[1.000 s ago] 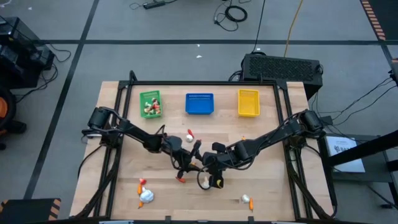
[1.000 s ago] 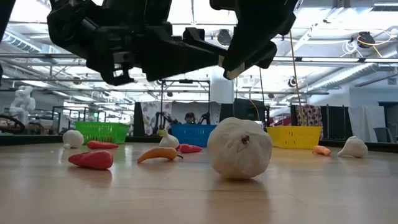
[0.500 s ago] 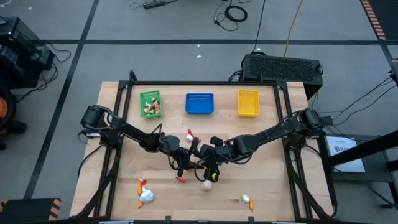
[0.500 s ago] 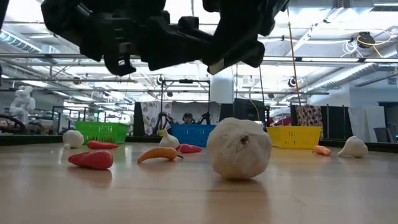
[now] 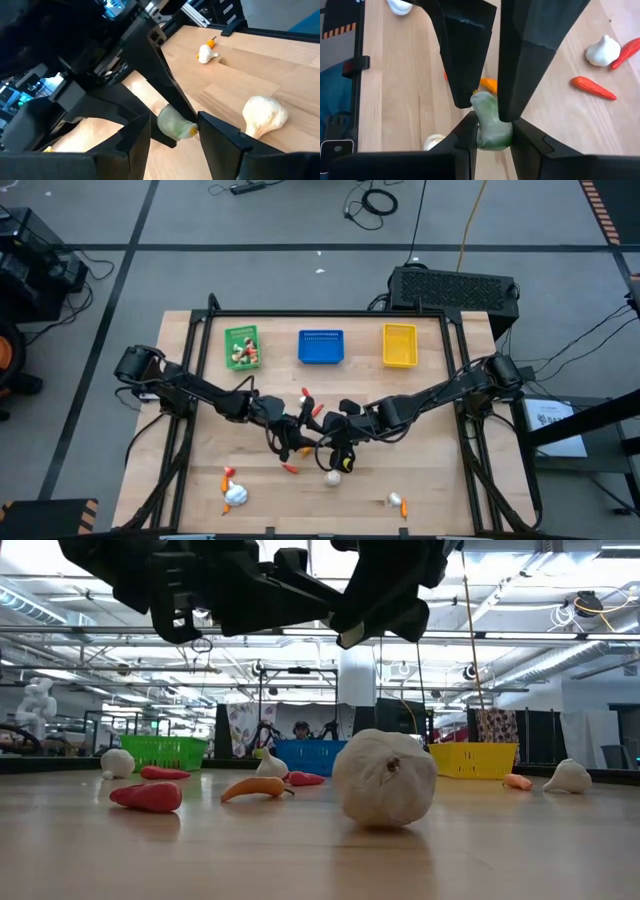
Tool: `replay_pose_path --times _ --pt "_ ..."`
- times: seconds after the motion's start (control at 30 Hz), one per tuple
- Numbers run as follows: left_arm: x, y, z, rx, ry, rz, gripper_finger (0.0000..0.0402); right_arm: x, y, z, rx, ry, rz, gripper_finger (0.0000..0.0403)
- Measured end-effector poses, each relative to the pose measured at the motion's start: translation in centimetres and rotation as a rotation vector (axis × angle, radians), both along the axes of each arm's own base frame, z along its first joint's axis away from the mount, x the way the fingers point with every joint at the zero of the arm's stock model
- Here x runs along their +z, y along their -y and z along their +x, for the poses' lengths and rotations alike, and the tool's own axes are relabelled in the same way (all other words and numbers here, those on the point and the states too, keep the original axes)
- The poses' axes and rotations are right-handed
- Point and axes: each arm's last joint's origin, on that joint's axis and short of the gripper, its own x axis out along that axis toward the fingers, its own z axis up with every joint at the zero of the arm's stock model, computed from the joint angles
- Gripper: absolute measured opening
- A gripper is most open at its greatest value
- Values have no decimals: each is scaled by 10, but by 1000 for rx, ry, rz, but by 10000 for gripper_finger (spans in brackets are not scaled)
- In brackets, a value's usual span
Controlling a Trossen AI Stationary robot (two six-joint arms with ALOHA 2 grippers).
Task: Sort produce into baskets
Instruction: Put the green mushroom into the green bin
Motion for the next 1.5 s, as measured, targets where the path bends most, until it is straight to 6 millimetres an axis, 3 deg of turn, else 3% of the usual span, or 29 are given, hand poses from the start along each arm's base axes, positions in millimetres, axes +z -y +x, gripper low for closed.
replay_pose_path --times 0.4,0.93,1.1,1.33,1.5 --pt "-1 -1 0 2 -11 2 162 1 0 1 -3 11 1 80" --pt "-3 -1 -1 1 -26 6 32 0 2 1 51 13 -43 90" --pt "-2 -2 0 14 -22 9 16 0 7 3 51 15 -49 122" --pt "-3 -6 1 52 -28 8 14 -1 15 4 50 5 -68 195" --pt "3 -13 -10 214 -109 73 13 -4 21 1 49 -55 -97 236"
